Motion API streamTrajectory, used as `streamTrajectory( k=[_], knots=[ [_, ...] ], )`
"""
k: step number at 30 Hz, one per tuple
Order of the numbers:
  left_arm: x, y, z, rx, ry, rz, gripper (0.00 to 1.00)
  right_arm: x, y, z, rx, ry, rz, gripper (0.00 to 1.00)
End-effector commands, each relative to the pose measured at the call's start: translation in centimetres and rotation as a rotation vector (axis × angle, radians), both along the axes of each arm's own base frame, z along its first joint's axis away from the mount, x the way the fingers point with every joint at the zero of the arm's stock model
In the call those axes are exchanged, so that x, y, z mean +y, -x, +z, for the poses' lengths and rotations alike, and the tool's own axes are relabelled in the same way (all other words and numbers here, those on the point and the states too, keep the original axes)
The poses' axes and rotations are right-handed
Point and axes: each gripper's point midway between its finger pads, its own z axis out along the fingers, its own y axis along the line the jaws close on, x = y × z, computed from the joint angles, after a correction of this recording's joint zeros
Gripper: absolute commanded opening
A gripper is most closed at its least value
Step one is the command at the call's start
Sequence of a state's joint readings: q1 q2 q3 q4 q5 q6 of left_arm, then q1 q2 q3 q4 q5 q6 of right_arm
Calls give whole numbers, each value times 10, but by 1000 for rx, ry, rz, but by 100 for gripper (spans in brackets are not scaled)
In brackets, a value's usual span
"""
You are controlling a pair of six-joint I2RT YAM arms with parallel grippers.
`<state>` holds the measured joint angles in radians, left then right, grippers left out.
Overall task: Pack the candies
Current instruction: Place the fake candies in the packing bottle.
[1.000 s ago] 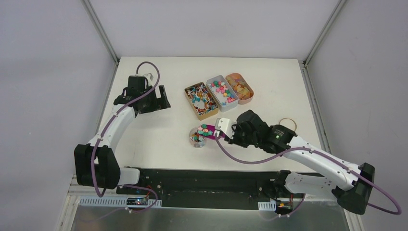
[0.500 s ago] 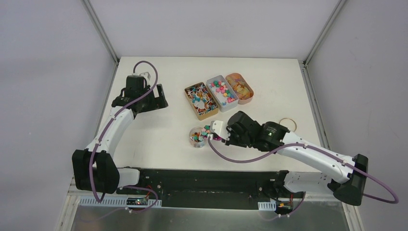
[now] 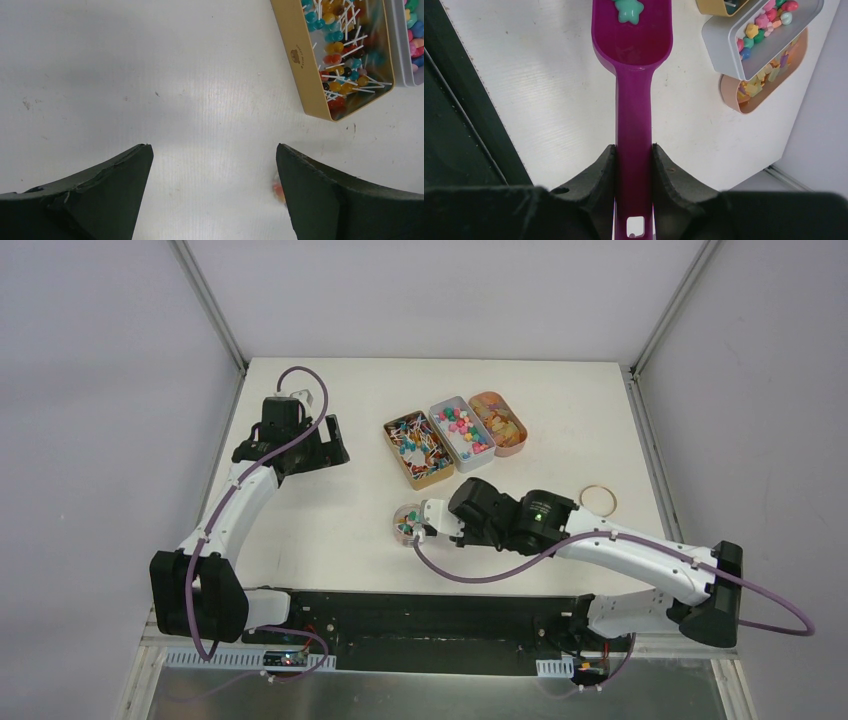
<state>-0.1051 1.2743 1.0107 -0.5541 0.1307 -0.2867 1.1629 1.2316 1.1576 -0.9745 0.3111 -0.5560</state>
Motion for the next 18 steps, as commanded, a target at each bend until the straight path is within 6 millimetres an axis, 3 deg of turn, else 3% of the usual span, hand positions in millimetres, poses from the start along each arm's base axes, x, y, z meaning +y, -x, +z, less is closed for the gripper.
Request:
streamTrajectory(
  k=[1, 18],
  knots=[
    [1, -4, 14, -58, -14, -6, 99, 1, -7, 20, -76, 29, -16, 0],
    [8, -1, 16, -66, -37, 24, 99, 6, -4, 23, -118, 104, -4, 0]
  ],
)
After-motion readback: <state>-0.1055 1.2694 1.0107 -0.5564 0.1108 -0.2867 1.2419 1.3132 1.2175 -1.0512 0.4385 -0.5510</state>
